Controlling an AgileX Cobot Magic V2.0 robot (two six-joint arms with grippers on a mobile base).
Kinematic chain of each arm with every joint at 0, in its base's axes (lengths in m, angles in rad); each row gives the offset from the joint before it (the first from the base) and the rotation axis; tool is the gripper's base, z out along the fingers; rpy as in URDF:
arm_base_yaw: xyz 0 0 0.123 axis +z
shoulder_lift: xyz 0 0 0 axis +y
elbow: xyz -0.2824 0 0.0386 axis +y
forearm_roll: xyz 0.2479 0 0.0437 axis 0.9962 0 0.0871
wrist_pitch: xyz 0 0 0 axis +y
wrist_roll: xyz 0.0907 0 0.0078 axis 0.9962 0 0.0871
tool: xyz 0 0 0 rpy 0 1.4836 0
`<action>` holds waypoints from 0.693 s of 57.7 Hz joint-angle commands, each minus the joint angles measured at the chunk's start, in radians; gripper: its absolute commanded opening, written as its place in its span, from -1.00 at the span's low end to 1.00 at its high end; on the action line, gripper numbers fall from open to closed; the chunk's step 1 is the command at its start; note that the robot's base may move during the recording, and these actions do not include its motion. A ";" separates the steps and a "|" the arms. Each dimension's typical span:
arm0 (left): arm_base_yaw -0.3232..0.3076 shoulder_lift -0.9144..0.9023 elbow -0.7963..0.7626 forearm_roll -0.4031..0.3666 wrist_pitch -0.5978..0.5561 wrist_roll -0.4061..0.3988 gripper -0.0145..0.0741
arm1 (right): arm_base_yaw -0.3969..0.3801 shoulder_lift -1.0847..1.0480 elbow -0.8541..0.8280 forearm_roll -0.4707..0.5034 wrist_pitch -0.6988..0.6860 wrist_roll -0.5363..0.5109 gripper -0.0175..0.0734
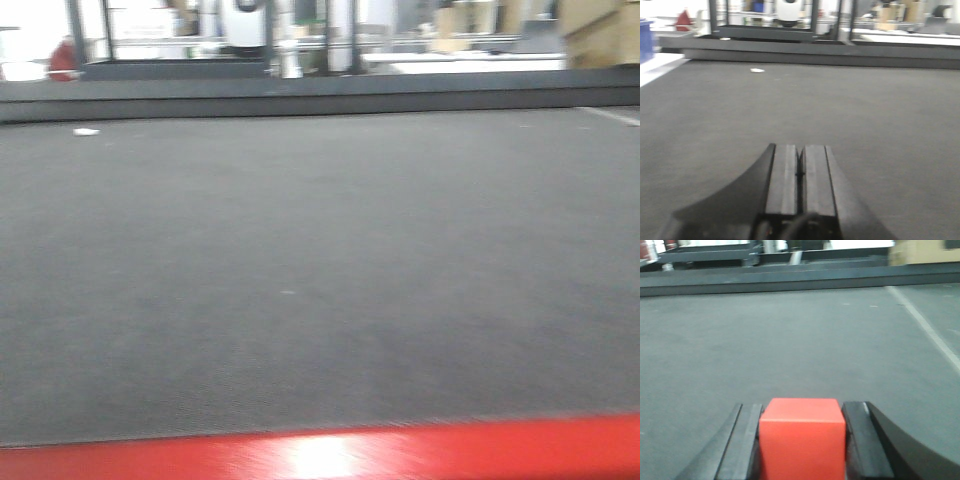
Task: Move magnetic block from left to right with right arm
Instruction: 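Drive the base past the red table toward the office chair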
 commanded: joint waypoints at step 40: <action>-0.001 -0.012 0.008 -0.005 -0.083 -0.006 -0.96 | 0.000 0.014 -0.025 -0.021 -0.084 -0.008 -0.10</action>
